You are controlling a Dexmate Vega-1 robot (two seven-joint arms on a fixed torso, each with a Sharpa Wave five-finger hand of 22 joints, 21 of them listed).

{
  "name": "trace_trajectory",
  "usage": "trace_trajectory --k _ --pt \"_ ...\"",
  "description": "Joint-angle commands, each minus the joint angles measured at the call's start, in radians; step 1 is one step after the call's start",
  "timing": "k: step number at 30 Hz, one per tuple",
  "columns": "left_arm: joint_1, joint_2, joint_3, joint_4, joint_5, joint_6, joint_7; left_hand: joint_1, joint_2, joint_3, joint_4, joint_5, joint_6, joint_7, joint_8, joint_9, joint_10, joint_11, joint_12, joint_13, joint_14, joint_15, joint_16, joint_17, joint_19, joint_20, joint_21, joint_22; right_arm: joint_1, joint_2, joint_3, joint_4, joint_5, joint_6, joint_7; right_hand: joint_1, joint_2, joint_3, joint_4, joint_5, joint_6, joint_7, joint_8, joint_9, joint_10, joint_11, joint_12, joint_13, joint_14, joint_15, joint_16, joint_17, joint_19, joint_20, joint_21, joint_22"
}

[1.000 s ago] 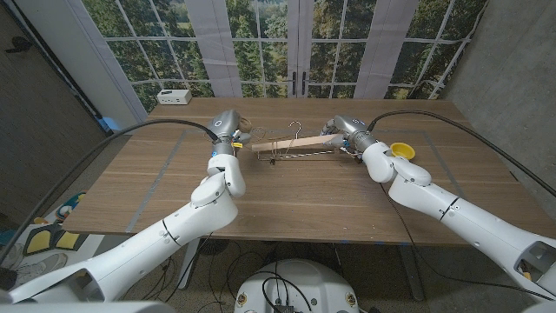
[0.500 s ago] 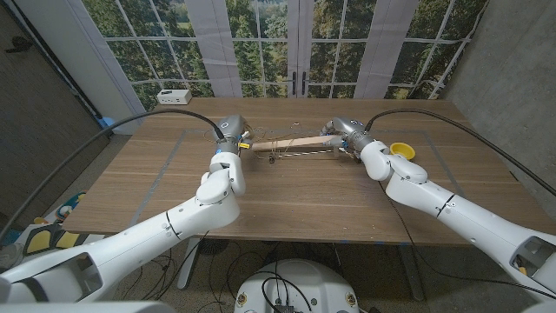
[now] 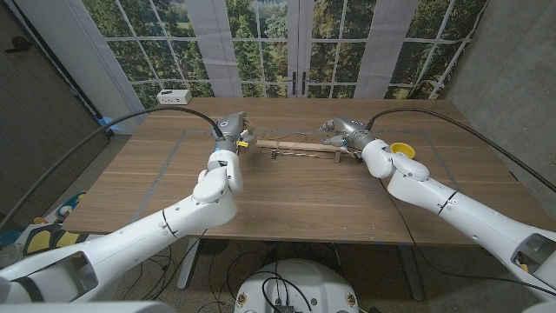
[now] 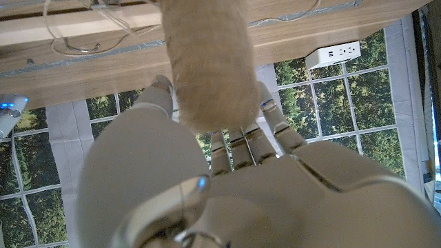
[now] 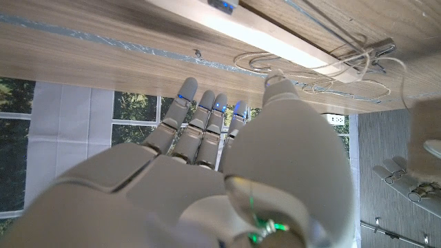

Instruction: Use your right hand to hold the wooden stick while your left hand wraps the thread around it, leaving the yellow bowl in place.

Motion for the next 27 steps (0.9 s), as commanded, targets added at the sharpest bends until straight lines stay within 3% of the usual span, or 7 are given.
trace_trajectory --k 1,2,9,17,21,24,27 --pt "0.087 -0.020 -0.113 0.001 -0.070 -0.140 0.116 -0.013 -0.001 -0.008 0.003 0.009 -0.010 -0.002 0.001 -0.003 -0.007 0.001 0.008 -0.005 -0.011 -0.013 0.001 -0.001 -0.003 0.001 -0.007 0.002 0.010 -0.004 0.050 0.085 0.155 0.159 0.033 -0.080 0.001 -0.033 0.043 0.010 -0.019 0.009 0.009 -0.001 -0.034 0.018 -0.012 -0.006 -0.033 -0.018 0.011 -0.002 -0.008 0.020 -0.018 0.005" --pt "0.103 -0.025 -0.132 0.003 -0.083 -0.164 0.137 -0.015 0.002 -0.008 0.005 0.009 -0.012 -0.002 0.002 -0.004 -0.007 0.001 0.008 -0.006 -0.012 -0.012 0.002 -0.001 -0.003 0.002 -0.009 0.002 0.009 -0.002 0.058 0.102 0.180 0.189 0.033 -0.130 0.016 -0.048 0.070 0.009 -0.022 0.021 0.012 -0.001 -0.048 0.024 -0.017 -0.011 -0.054 0.006 0.012 -0.004 -0.018 0.031 -0.030 0.005" --pt "0.213 -0.065 -0.273 0.031 -0.208 -0.399 0.286 -0.130 0.025 -0.048 0.065 -0.005 -0.048 -0.013 0.002 -0.014 -0.029 0.025 0.014 -0.031 -0.038 0.028 0.010 -0.009 -0.012 0.054 -0.042 0.002 0.005 0.038 0.100 0.243 0.332 0.405 0.026 -0.230 0.045 -0.080 0.106 0.002 -0.091 0.035 -0.001 -0.005 -0.132 0.055 -0.038 -0.026 -0.116 0.035 0.011 -0.015 -0.069 0.047 -0.074 0.005" --pt "0.285 -0.085 -0.378 0.172 -0.342 -0.879 0.436 -0.206 0.046 -0.066 0.091 -0.014 -0.130 -0.061 -0.002 -0.025 -0.111 0.042 0.004 -0.069 -0.137 0.052 -0.007 -0.029 -0.099 0.084 -0.118 0.002 0.032 0.108 0.124 0.444 0.507 0.632 0.106 -0.303 0.067 -0.104 0.100 -0.022 -0.247 0.012 -0.010 -0.014 -0.283 0.048 -0.051 -0.054 -0.249 0.061 0.001 -0.047 -0.160 0.048 -0.148 0.004" --pt "0.289 -0.084 -0.388 0.161 -0.317 -0.854 0.427 -0.228 0.060 -0.068 0.100 -0.016 -0.156 -0.090 -0.005 -0.027 -0.139 0.030 0.003 -0.084 -0.160 0.049 -0.006 -0.033 -0.111 0.081 -0.135 0.002 0.034 0.123 0.130 0.481 0.531 0.677 0.108 -0.337 0.075 -0.113 0.105 -0.032 -0.271 0.000 -0.006 -0.017 -0.304 0.050 -0.048 -0.065 -0.288 0.059 -0.002 -0.059 -0.187 0.044 -0.171 0.004" --pt "0.289 -0.090 -0.424 0.225 -0.432 -1.023 0.379 -0.261 0.079 -0.072 0.115 -0.017 -0.190 -0.080 -0.007 -0.029 -0.162 0.021 0.004 -0.100 -0.190 0.048 -0.008 -0.038 -0.117 0.071 -0.151 0.003 0.042 0.146 0.140 0.535 0.579 0.736 0.136 -0.353 0.077 -0.118 0.108 -0.036 -0.279 -0.005 -0.005 -0.018 -0.312 0.051 -0.047 -0.070 -0.298 0.057 -0.001 -0.065 -0.187 0.035 -0.177 0.003" --pt "0.284 -0.100 -0.436 0.248 -0.456 -1.051 0.361 -0.301 0.116 -0.070 0.133 -0.010 -0.203 -0.053 0.000 -0.032 -0.182 0.003 0.008 -0.127 -0.234 0.048 -0.011 -0.047 -0.135 0.026 -0.178 0.003 0.048 0.164 0.147 0.572 0.616 0.771 0.157 -0.377 0.080 -0.126 0.112 -0.039 -0.281 -0.006 -0.001 -0.019 -0.317 0.052 -0.044 -0.076 -0.302 0.058 0.002 -0.073 -0.179 0.011 -0.181 0.002"
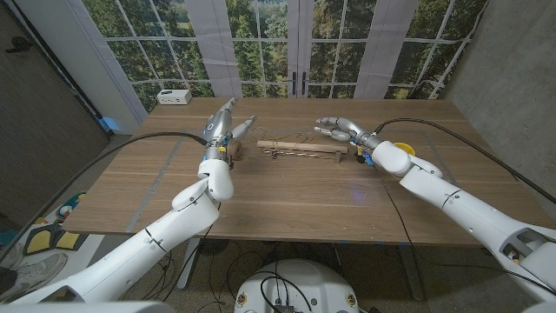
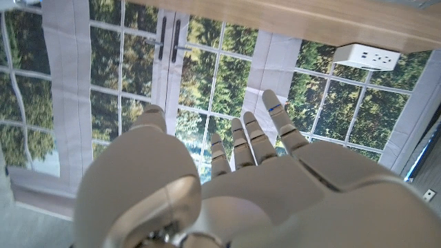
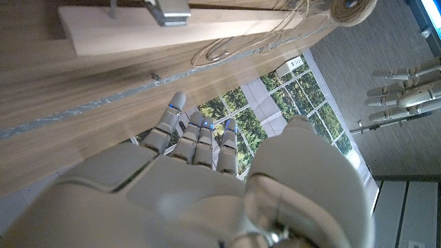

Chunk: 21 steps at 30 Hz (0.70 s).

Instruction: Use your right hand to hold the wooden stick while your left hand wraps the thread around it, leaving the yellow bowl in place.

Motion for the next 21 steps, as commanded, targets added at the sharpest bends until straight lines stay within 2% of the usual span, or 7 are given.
trace_trajectory --k 1,4,6,9,12,16,21 --pt "0.033 -0.024 -0.106 0.138 -0.202 -0.481 -0.023 -0.049 0.040 0.003 0.022 0.009 -0.031 0.032 -0.004 0.000 -0.029 -0.021 0.003 -0.030 -0.048 -0.003 -0.004 -0.008 -0.017 -0.044 -0.030 0.002 0.024 0.080 0.037 0.194 0.179 0.217 0.078 -0.032 0.002 -0.016 0.006 -0.009 -0.009 0.002 0.007 -0.001 -0.017 -0.002 0.001 -0.006 -0.016 0.007 0.000 -0.008 0.013 -0.028 -0.012 0.002" --pt "0.024 -0.038 -0.121 0.184 -0.270 -0.573 -0.066 -0.092 0.073 0.002 0.047 0.017 -0.063 0.062 -0.007 -0.001 -0.054 -0.024 0.002 -0.051 -0.081 0.002 -0.005 -0.011 -0.032 -0.069 -0.050 0.002 0.023 0.091 0.046 0.211 0.209 0.236 0.090 -0.049 0.003 -0.022 0.008 -0.011 -0.012 0.000 0.007 -0.002 -0.021 -0.001 0.002 -0.010 -0.031 0.006 -0.003 -0.014 0.016 -0.033 -0.016 0.002" --pt "0.018 -0.050 -0.127 0.216 -0.301 -0.645 -0.085 -0.107 0.075 -0.001 0.053 0.019 -0.081 0.062 -0.009 -0.001 -0.065 -0.024 0.001 -0.058 -0.088 0.002 -0.004 -0.012 -0.035 -0.072 -0.058 0.002 0.013 0.087 0.053 0.193 0.212 0.227 0.075 -0.059 0.003 -0.026 0.010 -0.012 -0.012 -0.002 0.008 -0.002 -0.020 0.000 0.003 -0.013 -0.031 0.006 -0.001 -0.016 0.019 -0.036 -0.017 0.002" --pt "0.013 -0.053 -0.136 0.233 -0.330 -0.681 -0.120 -0.128 0.077 -0.006 0.061 0.022 -0.109 0.063 -0.010 -0.001 -0.072 -0.021 0.002 -0.067 -0.096 0.001 -0.003 -0.014 -0.035 -0.075 -0.066 0.002 -0.004 0.092 0.067 0.182 0.231 0.240 0.064 -0.079 0.003 -0.033 0.013 -0.014 -0.011 -0.002 0.010 -0.003 -0.014 0.005 0.008 -0.017 -0.029 0.007 0.002 -0.022 0.027 -0.039 -0.019 0.001" --pt "-0.002 -0.075 -0.143 0.297 -0.388 -0.778 -0.163 -0.142 0.073 -0.012 0.065 0.023 -0.118 0.068 -0.009 -0.001 -0.082 -0.023 0.001 -0.072 -0.105 0.004 -0.004 -0.015 -0.035 -0.078 -0.072 0.001 -0.021 0.099 0.081 0.171 0.266 0.247 0.067 -0.092 0.002 -0.039 0.014 -0.014 -0.011 -0.002 0.010 -0.004 -0.012 0.007 0.009 -0.020 -0.029 0.008 0.004 -0.025 0.027 -0.041 -0.022 0.001" --pt "-0.012 -0.087 -0.153 0.348 -0.431 -0.829 -0.207 -0.164 0.078 -0.017 0.072 0.029 -0.122 0.078 -0.004 -0.002 -0.103 -0.029 -0.002 -0.079 -0.120 0.006 -0.005 -0.016 -0.039 -0.079 -0.082 0.001 -0.045 0.111 0.101 0.162 0.328 0.259 0.087 -0.112 0.011 -0.043 0.016 -0.013 -0.001 -0.001 0.015 -0.005 -0.004 0.007 0.013 -0.026 -0.026 0.012 0.007 -0.032 0.030 -0.041 -0.028 0.001" --pt "-0.015 -0.072 -0.162 0.386 -0.482 -0.855 -0.281 -0.179 0.100 -0.010 0.078 0.037 -0.118 0.092 0.000 -0.002 -0.107 -0.025 0.002 -0.084 -0.127 0.006 -0.004 -0.016 -0.042 -0.086 -0.089 0.003 -0.081 0.131 0.131 0.151 0.394 0.288 0.091 -0.123 0.023 -0.041 0.015 -0.011 0.003 0.000 0.016 -0.006 0.005 0.010 0.017 -0.030 -0.018 0.013 0.011 -0.038 0.034 -0.041 -0.031 0.000"
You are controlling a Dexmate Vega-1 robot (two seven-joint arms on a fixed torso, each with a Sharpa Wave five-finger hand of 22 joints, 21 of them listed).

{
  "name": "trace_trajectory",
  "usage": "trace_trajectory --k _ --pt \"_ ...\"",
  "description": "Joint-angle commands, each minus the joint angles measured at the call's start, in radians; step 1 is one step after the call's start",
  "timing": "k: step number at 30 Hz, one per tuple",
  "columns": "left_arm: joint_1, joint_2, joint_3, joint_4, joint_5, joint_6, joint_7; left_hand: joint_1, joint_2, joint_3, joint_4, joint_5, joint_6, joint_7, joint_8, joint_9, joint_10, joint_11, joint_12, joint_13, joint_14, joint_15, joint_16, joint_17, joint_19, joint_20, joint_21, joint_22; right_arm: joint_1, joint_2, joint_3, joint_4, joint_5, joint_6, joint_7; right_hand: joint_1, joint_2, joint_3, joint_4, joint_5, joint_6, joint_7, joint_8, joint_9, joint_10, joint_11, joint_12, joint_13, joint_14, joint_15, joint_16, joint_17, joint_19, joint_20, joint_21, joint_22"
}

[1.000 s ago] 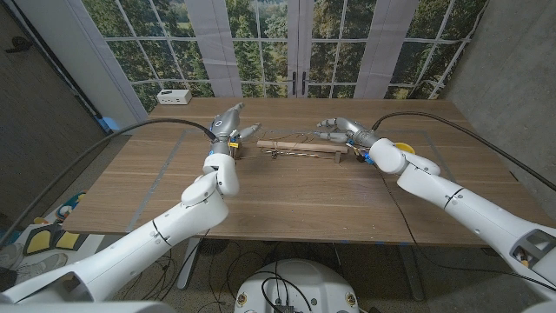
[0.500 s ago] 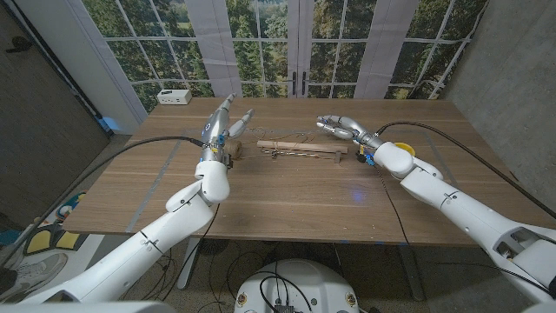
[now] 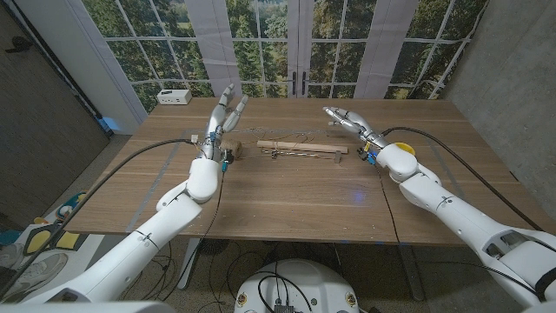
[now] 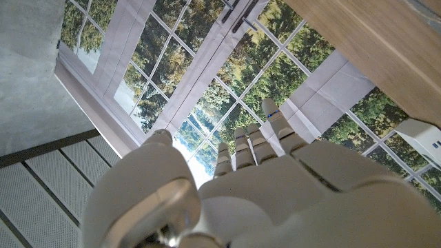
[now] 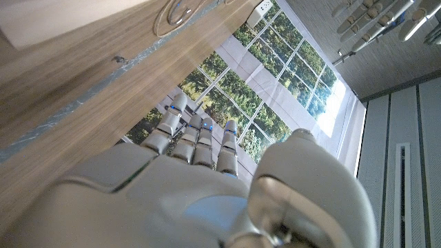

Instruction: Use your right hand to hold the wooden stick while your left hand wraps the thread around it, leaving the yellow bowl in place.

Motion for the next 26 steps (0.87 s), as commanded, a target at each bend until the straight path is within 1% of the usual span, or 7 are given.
trace_trajectory --k 1,5,7,11,18,21,26 --pt "-0.014 -0.008 -0.036 0.135 -0.182 -0.258 -0.174 -0.013 0.013 0.008 0.008 0.015 -0.001 0.014 0.008 0.003 -0.006 -0.001 0.002 -0.003 -0.008 -0.002 0.000 0.003 -0.001 -0.007 -0.007 0.003 -0.088 0.053 0.077 -0.016 0.148 0.070 0.006 -0.013 0.004 -0.003 -0.002 0.004 0.010 0.004 0.004 0.000 0.010 0.004 0.008 -0.001 0.009 0.003 0.011 -0.002 0.005 -0.003 -0.003 0.003" --pt "-0.004 -0.044 -0.045 0.174 -0.219 -0.289 -0.166 -0.019 0.014 0.010 0.009 0.017 0.004 0.020 0.010 0.003 -0.007 -0.001 0.003 -0.004 -0.011 -0.003 0.001 0.003 0.000 -0.010 -0.009 0.003 -0.133 0.066 0.100 -0.042 0.161 0.092 -0.040 -0.022 0.010 -0.003 -0.004 0.006 0.014 0.008 0.005 -0.001 0.017 0.005 0.011 -0.006 0.011 0.006 0.011 -0.009 0.001 -0.008 -0.010 0.002" --pt "0.002 -0.021 -0.050 0.148 -0.187 -0.241 -0.154 -0.022 0.013 0.011 0.009 0.019 0.008 0.023 0.012 0.003 -0.006 -0.001 0.004 -0.005 -0.010 -0.005 0.002 0.003 0.002 -0.013 -0.011 0.003 -0.155 0.067 0.110 -0.060 0.160 0.093 -0.065 -0.023 0.011 -0.004 -0.005 0.006 0.015 0.008 0.006 -0.001 0.019 0.005 0.011 -0.007 0.010 0.006 0.011 -0.011 -0.001 -0.008 -0.012 0.002" --pt "-0.003 -0.043 -0.046 0.186 -0.208 -0.296 -0.172 -0.027 0.009 0.010 0.008 0.020 0.010 0.025 0.013 0.002 -0.006 0.000 0.006 -0.007 -0.010 -0.004 0.003 0.002 0.005 -0.017 -0.013 0.003 -0.184 0.087 0.129 -0.057 0.175 0.132 -0.090 -0.029 0.012 -0.005 -0.008 0.007 0.018 0.017 0.006 -0.001 0.025 0.002 0.013 -0.011 0.015 0.008 0.013 -0.017 0.006 -0.005 -0.014 0.002" --pt "0.033 -0.052 -0.031 0.195 -0.114 -0.313 -0.109 -0.039 -0.004 0.006 0.005 0.021 -0.001 0.024 0.009 0.002 -0.009 0.002 0.007 -0.009 -0.011 -0.007 0.004 0.001 0.009 -0.025 -0.019 0.002 -0.220 0.099 0.136 -0.081 0.173 0.151 -0.110 -0.041 0.013 -0.007 -0.016 0.011 0.028 0.029 0.009 -0.003 0.046 0.008 0.019 -0.020 0.031 0.010 0.016 -0.036 0.023 0.001 -0.021 0.002" --pt "0.026 -0.057 -0.037 0.194 -0.058 -0.301 -0.060 -0.043 -0.011 0.002 0.003 0.020 -0.001 0.025 0.009 0.002 -0.009 0.003 0.007 -0.010 -0.011 -0.007 0.004 0.000 0.010 -0.025 -0.022 0.001 -0.226 0.089 0.140 -0.101 0.163 0.131 -0.124 -0.042 0.013 -0.008 -0.018 0.012 0.030 0.032 0.009 -0.003 0.046 0.010 0.018 -0.022 0.031 0.011 0.016 -0.040 0.026 0.001 -0.022 0.002" --pt "-0.044 -0.093 -0.018 0.295 -0.144 -0.342 -0.139 -0.048 -0.018 -0.001 0.000 0.020 -0.001 0.027 0.009 0.002 -0.010 0.002 0.008 -0.011 -0.011 -0.006 0.004 0.000 0.013 -0.025 -0.025 0.001 -0.238 0.077 0.152 -0.131 0.149 0.116 -0.150 -0.045 0.012 -0.008 -0.020 0.013 0.030 0.034 0.009 -0.003 0.046 0.013 0.017 -0.024 0.031 0.012 0.015 -0.045 0.027 0.003 -0.026 0.002"
